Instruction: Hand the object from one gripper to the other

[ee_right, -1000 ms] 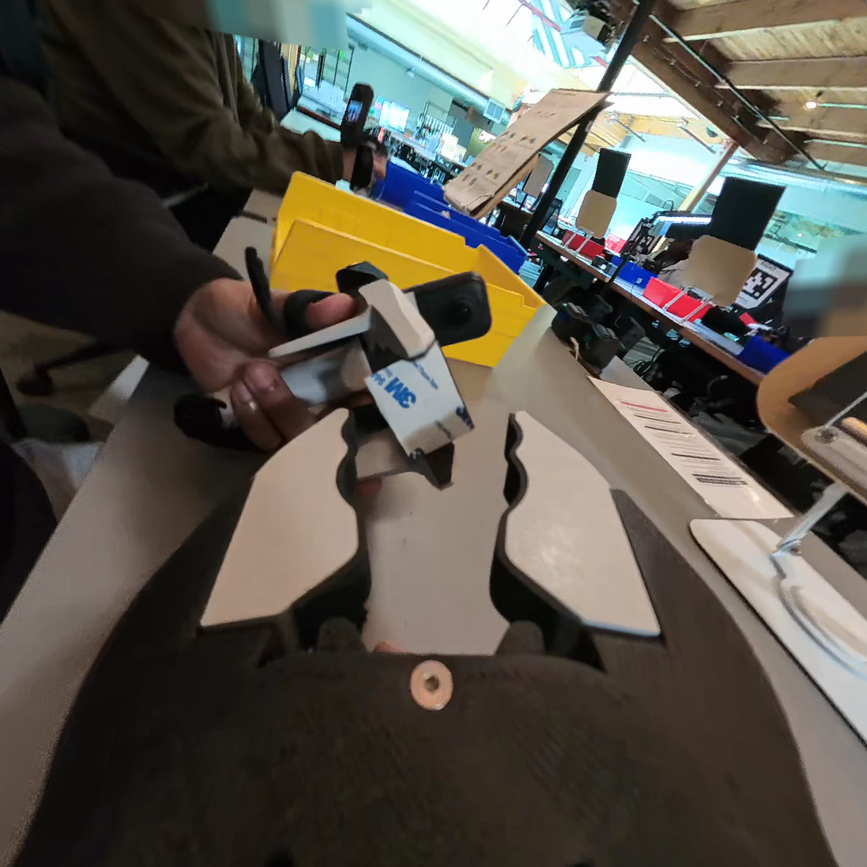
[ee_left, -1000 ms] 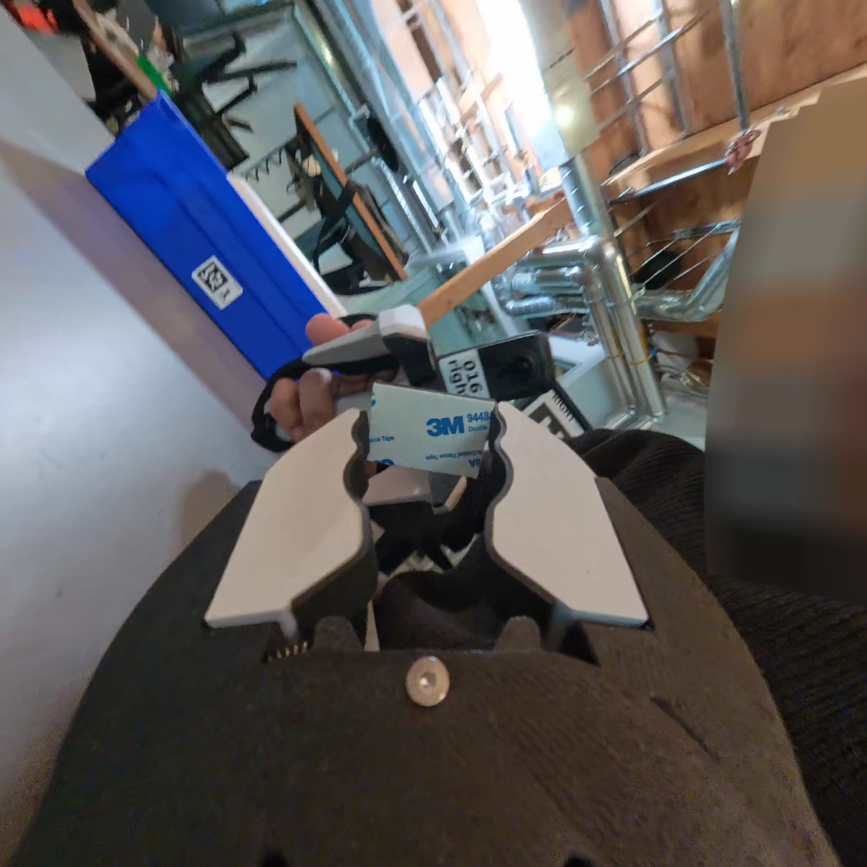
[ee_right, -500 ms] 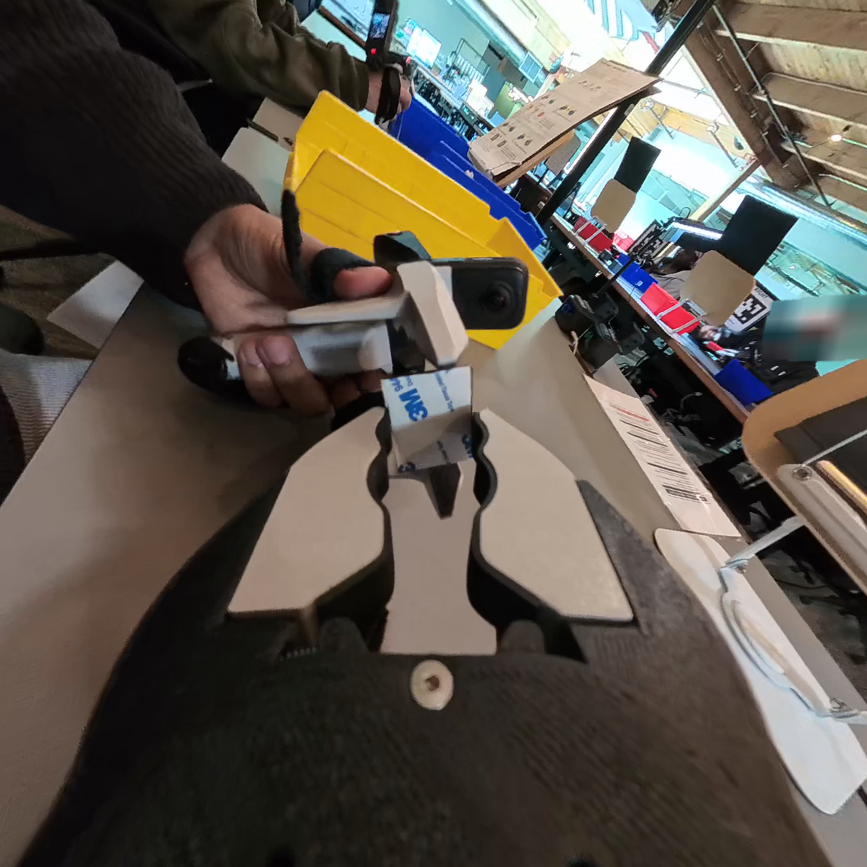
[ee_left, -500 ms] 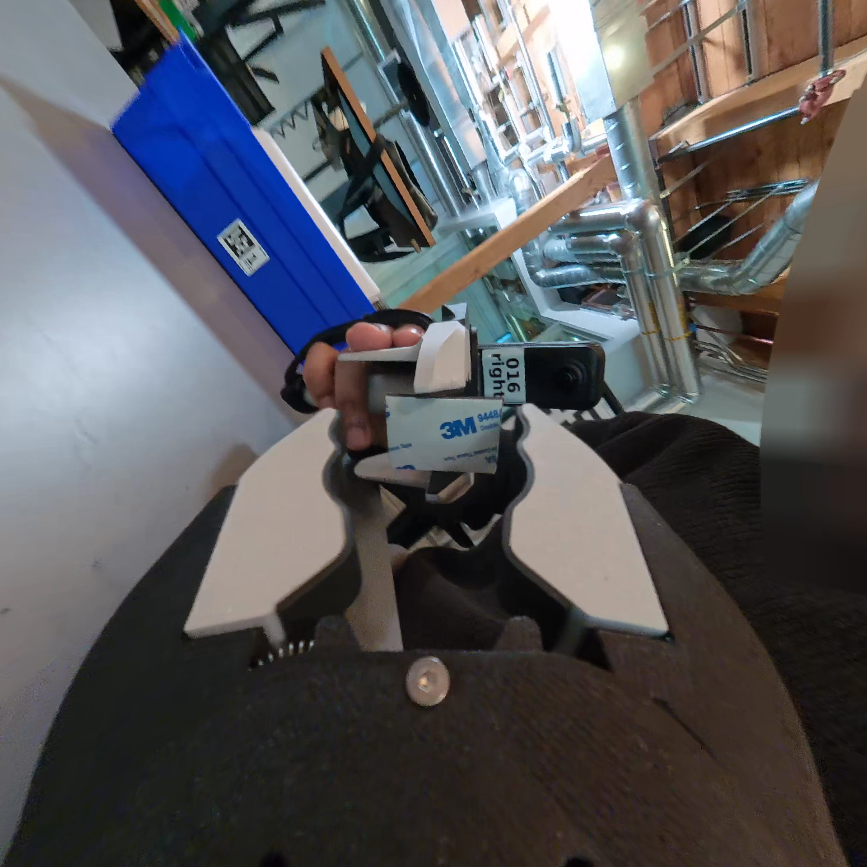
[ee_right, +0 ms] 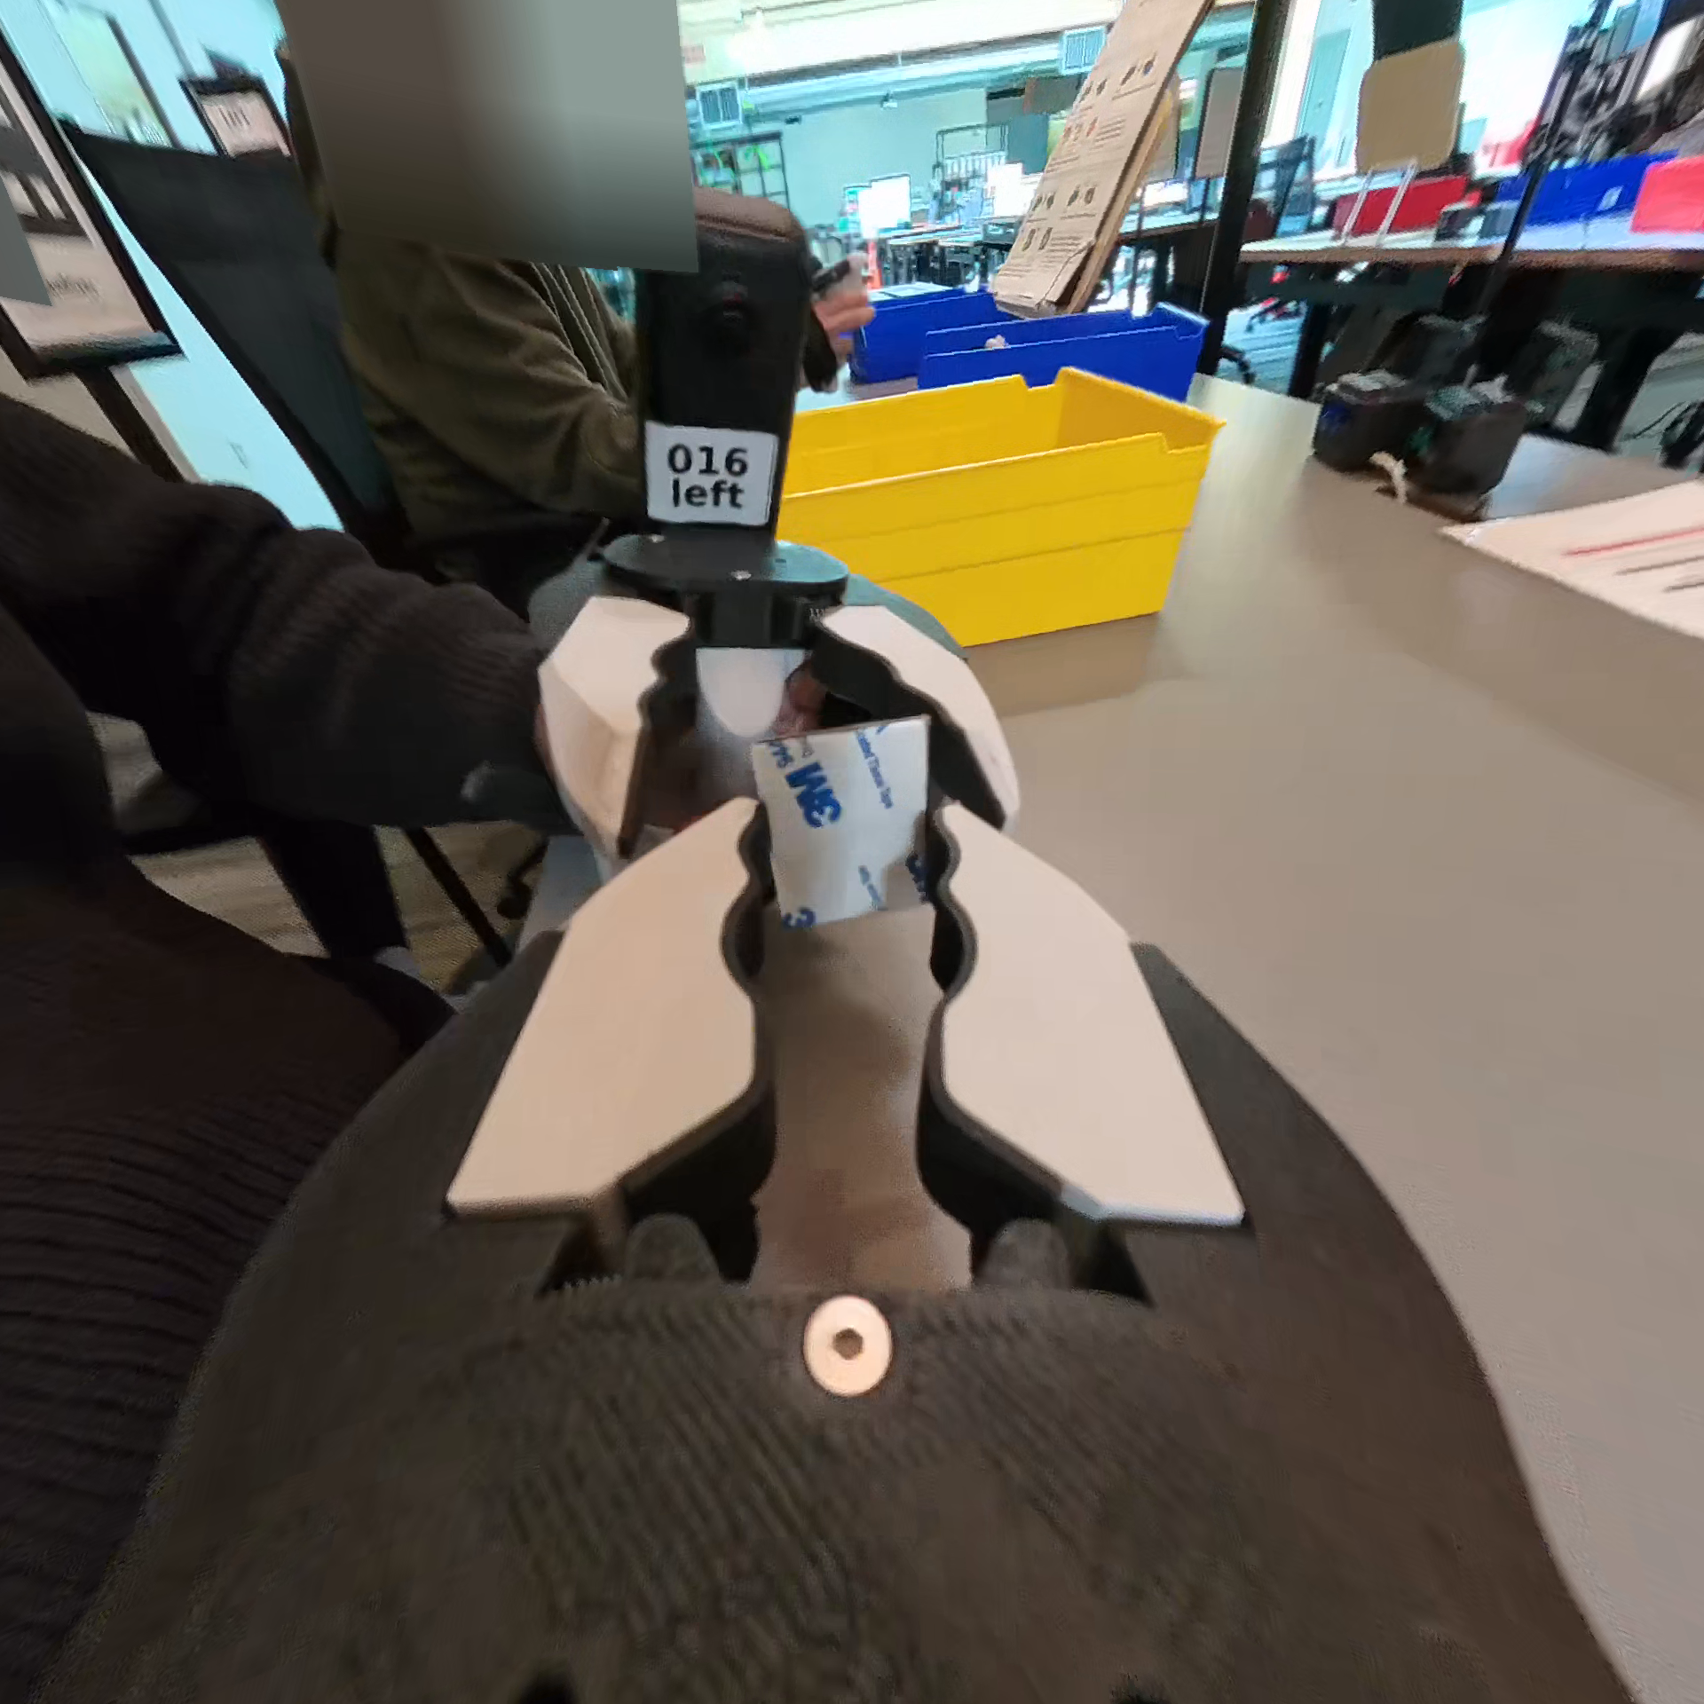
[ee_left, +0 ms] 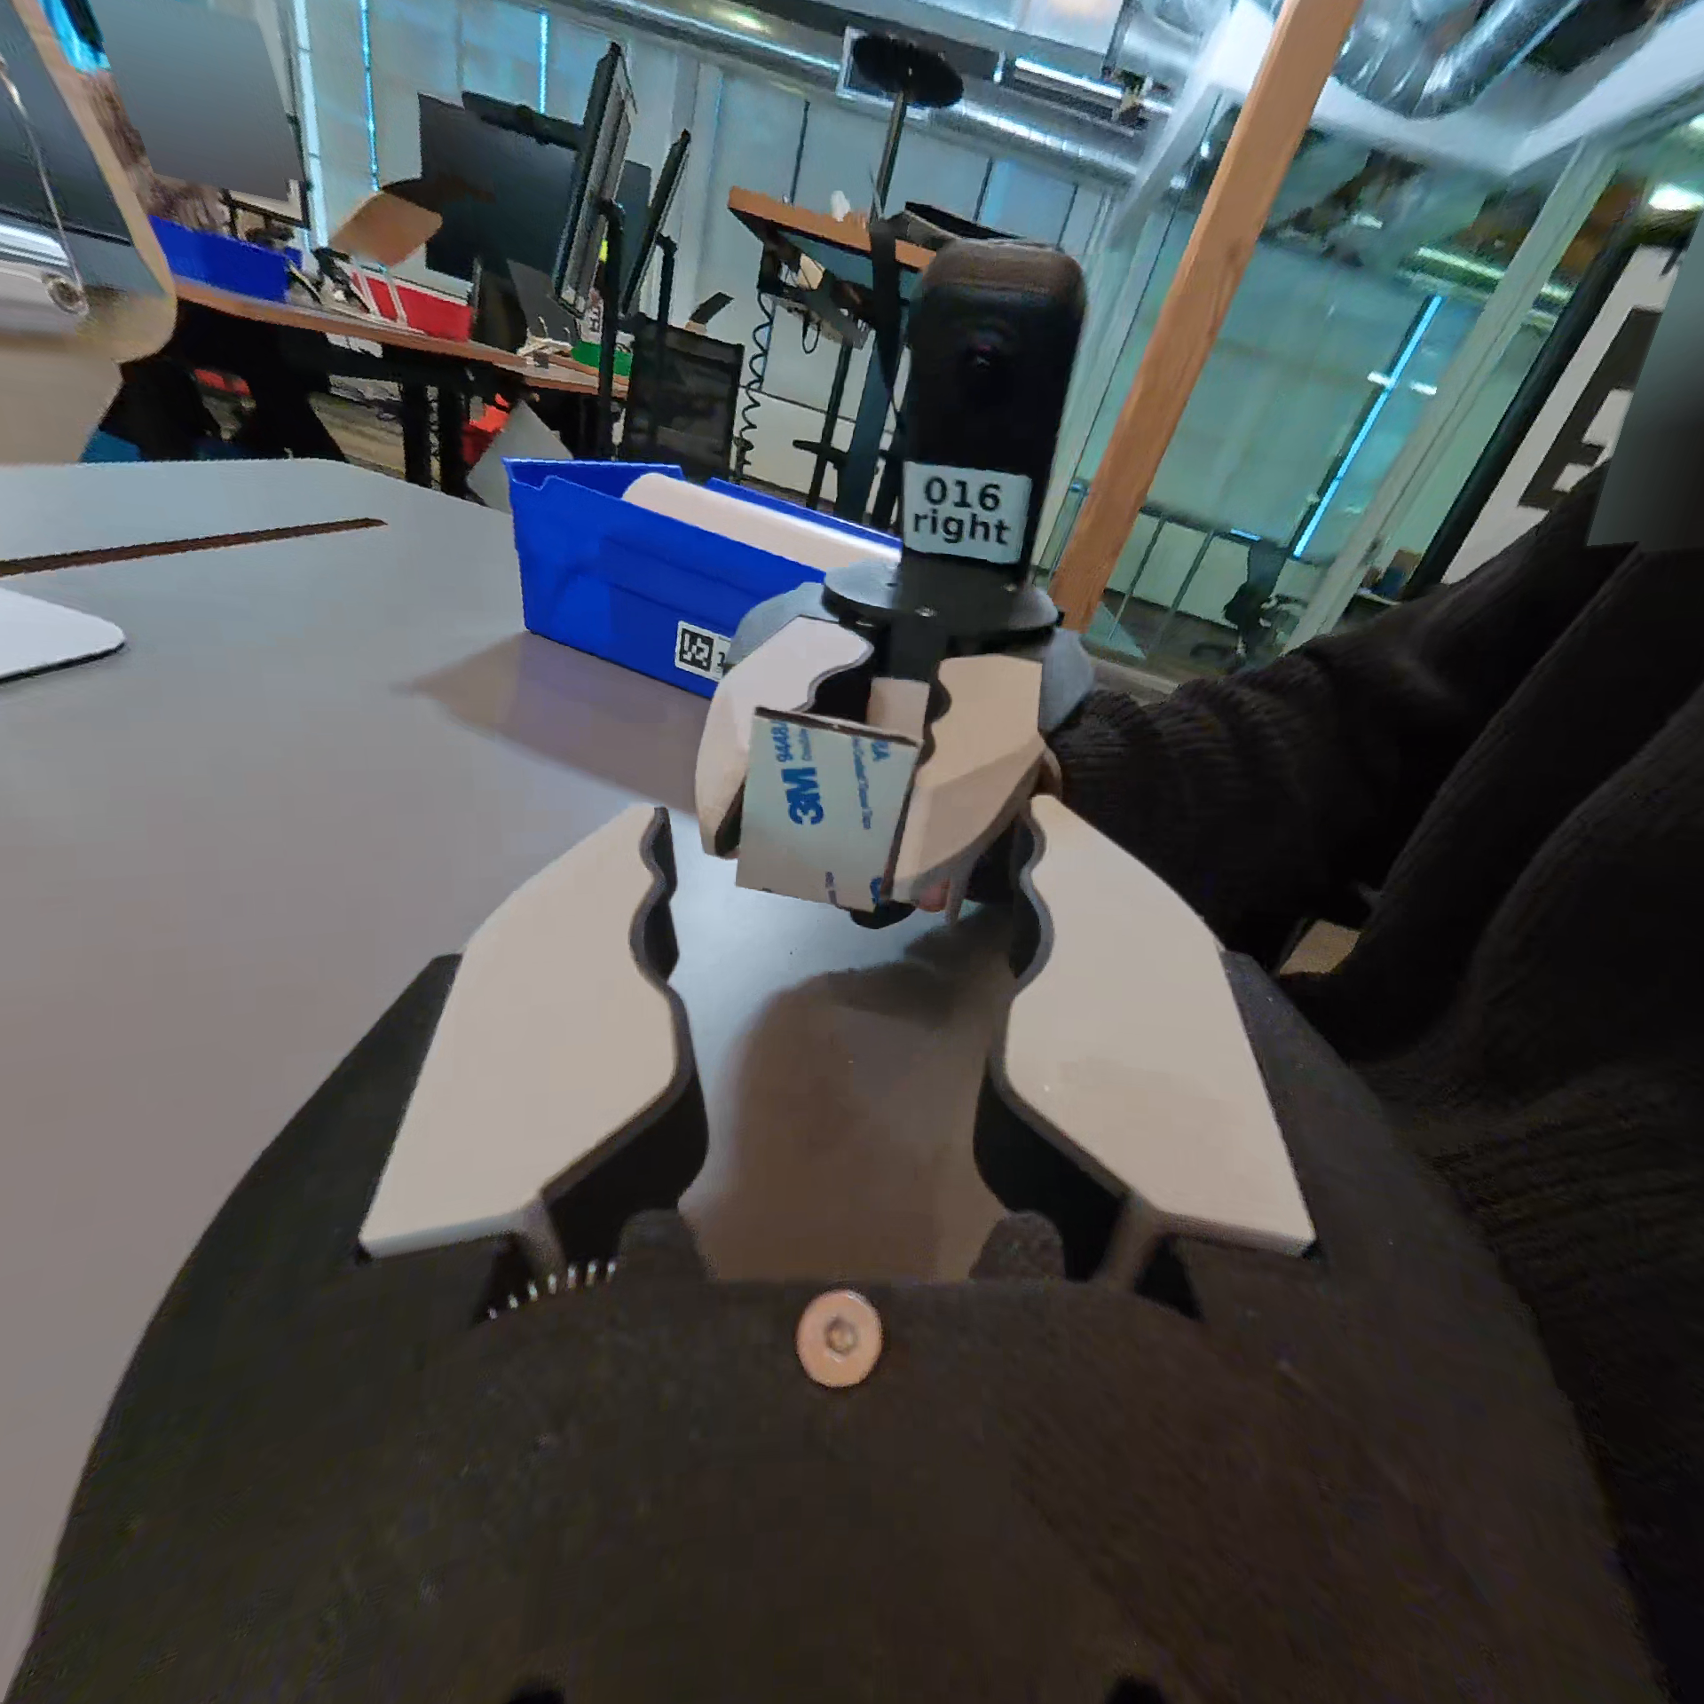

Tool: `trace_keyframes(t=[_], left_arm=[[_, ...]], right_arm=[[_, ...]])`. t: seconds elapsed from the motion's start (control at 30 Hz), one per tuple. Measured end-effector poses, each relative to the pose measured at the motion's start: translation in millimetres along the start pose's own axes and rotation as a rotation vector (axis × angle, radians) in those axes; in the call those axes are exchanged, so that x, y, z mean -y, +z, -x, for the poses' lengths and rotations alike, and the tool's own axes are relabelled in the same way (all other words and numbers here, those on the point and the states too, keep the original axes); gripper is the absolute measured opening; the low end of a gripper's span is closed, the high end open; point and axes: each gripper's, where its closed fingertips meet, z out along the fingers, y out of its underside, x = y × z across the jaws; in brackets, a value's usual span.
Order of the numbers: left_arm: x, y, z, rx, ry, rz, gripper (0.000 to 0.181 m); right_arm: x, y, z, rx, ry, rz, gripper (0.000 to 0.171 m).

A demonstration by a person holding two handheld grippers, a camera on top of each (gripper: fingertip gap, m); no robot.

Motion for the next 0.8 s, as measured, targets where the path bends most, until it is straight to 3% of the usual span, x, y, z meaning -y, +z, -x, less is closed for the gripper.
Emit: trace_keyframes(t=[0.2,0.27,0.33,0.37,0.57,0.8], left_arm=[[0.9,-3.4,8.0,0.024,-0.056,-0.004,0.064],[-6.9,-8.3,21.3,0.081,-0.131,0.045,0.047],[-14.4,-10.0,20.9,0.025,-0.252,0.087,0.026],[-15.9,-9.3,19.9,-0.003,-0.322,0.088,0.027],[-17.6,-7.3,21.7,-0.014,-0.404,0.060,0.039],[-38.2,-6.0,27.7,0.067,-0.359,0.177,0.008]], right_arm=[[1.7,-3.9,-9.6,-0.032,0.049,-0.012,0.033],[-2.1,-5.0,-20.5,-0.114,0.030,0.019,0.033],[-7.8,-6.7,-29.7,-0.192,-0.022,0.071,0.033],[-11.3,-7.2,-33.8,-0.234,-0.054,0.107,0.033],[-37.3,-0.5,-37.8,-0.413,-0.443,0.406,0.033],[-42.4,5.4,-29.7,-0.568,-0.857,0.618,0.033]])
